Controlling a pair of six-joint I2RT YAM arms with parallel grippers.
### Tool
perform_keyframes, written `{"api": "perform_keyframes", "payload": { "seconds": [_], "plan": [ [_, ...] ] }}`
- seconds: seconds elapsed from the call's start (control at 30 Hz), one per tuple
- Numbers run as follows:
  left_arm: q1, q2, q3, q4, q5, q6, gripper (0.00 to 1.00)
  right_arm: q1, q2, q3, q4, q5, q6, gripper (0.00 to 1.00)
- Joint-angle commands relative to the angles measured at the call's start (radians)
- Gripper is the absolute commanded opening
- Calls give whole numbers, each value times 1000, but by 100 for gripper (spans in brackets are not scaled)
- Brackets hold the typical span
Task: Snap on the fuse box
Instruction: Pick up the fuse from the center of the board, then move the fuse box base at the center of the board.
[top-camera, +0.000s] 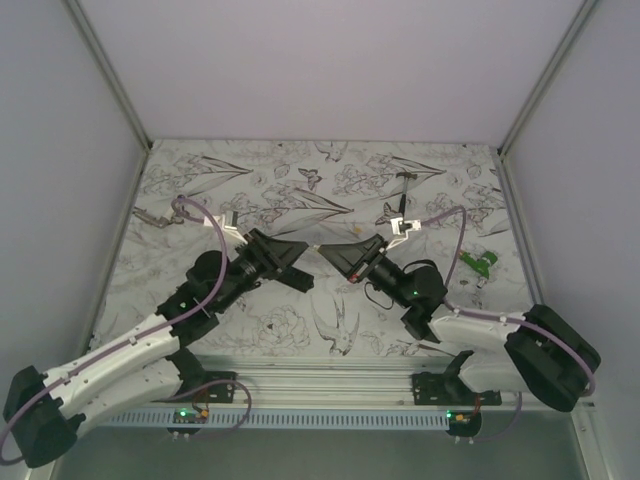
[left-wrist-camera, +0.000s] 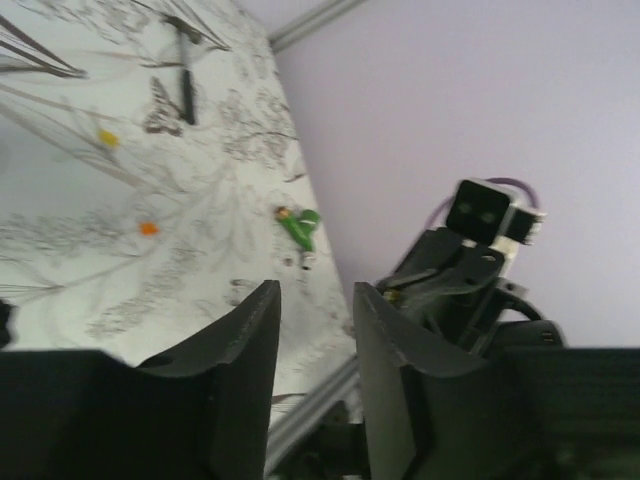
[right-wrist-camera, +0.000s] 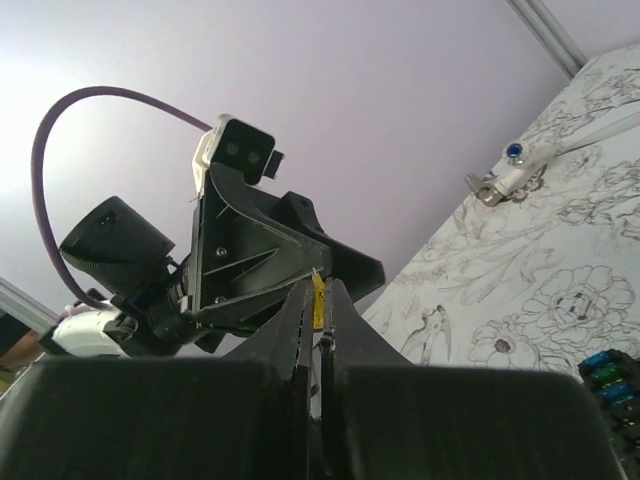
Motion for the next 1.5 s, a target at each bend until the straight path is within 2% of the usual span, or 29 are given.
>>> {"api": "perform_keyframes", "payload": {
  "seconds": [0.0, 0.13, 0.3, 0.4, 0.53, 0.6, 0.8, 1.07, 1.3, 1.47],
  "plan": [
    [63, -38, 8, -133, -20, 133, 43, -21, -55, 5, -110, 18, -62, 0],
    [169, -17, 33, -253, 32, 215, 53, -33, -103, 43, -370, 49, -144, 0],
    [335, 83, 63, -342, 162, 276, 65, -43, -148, 51, -539, 105, -206, 0],
    [394, 157, 69, -350, 208, 299, 73, -45, -155, 92, -699, 131, -255, 0],
    [457, 273, 93, -351, 266, 329, 85, -46, -143, 122, -800, 149, -288, 0],
    [477, 343, 115, -350, 306, 339, 88, -45, -134, 123, -824, 161, -295, 0],
    [487, 563, 197, -345, 386, 353, 90, -45, -108, 135, -880, 178, -311, 0],
    [479, 728, 239, -316, 474, 343, 89, -39, -40, 221, -1017, 182, -339, 0],
    [422, 744, 216, -303, 486, 311, 89, -26, 2, 244, -1037, 180, -355, 0],
    [365, 725, 183, -282, 469, 258, 89, -10, 35, 316, -1145, 196, -381, 0]
  ]
}}
